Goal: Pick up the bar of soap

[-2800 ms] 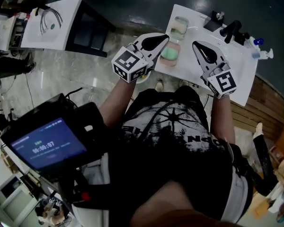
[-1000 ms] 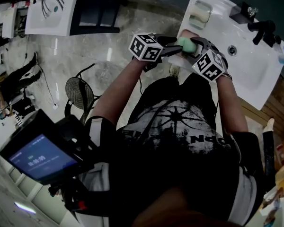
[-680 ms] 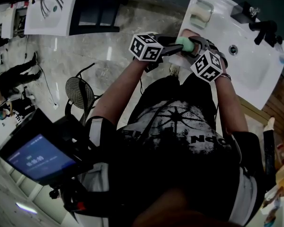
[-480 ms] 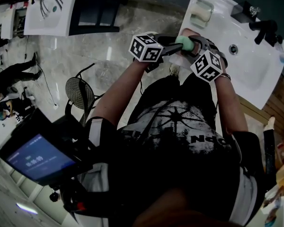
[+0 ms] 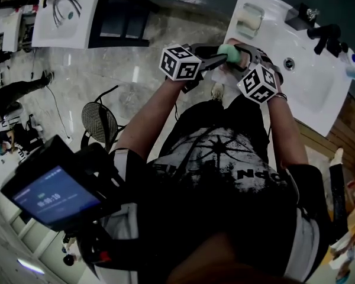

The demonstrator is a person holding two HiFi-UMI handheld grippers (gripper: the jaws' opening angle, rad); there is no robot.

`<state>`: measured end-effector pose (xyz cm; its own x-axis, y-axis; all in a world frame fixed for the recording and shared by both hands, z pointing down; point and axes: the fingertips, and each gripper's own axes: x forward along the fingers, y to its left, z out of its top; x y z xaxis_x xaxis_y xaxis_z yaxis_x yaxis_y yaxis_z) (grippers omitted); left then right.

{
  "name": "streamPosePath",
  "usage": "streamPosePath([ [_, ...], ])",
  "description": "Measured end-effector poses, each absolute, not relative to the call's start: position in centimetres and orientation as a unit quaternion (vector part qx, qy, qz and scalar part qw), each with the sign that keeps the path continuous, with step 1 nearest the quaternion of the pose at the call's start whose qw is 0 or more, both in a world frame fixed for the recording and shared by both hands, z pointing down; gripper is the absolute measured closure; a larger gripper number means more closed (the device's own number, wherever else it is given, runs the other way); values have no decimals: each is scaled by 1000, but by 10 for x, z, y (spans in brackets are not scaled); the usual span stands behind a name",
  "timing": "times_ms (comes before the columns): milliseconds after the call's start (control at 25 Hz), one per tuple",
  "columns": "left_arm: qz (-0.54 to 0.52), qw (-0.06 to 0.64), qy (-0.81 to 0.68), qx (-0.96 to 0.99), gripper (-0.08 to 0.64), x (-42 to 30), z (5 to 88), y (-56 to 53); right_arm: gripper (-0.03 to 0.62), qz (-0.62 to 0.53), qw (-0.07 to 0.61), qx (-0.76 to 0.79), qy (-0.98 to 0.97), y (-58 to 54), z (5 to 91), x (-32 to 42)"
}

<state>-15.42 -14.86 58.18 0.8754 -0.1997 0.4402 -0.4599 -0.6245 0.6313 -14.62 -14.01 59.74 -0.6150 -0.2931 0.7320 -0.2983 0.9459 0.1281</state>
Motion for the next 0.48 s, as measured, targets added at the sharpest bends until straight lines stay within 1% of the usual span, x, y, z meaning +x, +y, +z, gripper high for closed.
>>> streamPosePath([
  [240, 146, 358, -194, 901, 417, -154, 559, -163, 331, -29, 401, 184, -897, -156, 575, -146],
  [480, 109, 308, -206, 922, 419, -153, 505, -161, 331, -80, 390, 211, -893, -156, 522, -144],
])
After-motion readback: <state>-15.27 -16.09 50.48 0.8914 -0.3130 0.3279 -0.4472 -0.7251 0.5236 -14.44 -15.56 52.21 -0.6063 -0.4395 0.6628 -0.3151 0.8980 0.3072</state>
